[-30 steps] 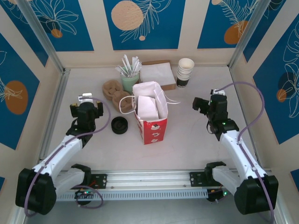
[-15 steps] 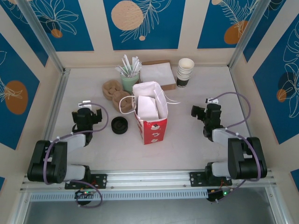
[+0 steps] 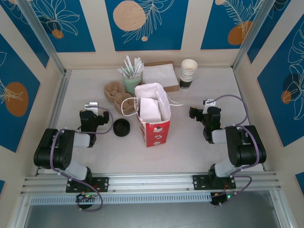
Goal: Pack the takeout coffee
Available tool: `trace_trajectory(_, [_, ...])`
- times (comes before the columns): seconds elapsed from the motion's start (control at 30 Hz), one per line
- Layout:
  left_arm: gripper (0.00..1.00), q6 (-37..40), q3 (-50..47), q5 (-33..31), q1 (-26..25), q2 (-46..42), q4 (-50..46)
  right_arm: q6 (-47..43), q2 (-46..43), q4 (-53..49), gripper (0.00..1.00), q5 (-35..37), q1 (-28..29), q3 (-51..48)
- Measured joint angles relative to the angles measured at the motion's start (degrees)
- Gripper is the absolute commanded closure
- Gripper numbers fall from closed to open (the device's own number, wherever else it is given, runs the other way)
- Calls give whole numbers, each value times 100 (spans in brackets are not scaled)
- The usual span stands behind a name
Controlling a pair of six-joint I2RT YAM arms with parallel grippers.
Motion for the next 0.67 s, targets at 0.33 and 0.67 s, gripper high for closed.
trace_trajectory(0.33, [0, 55, 44, 15, -2, 0, 9, 2, 2, 37, 1, -203, -72, 2])
trace_trajectory(0.67, [0, 55, 44, 15, -2, 0, 7, 2, 0, 39, 1, -227, -81, 2])
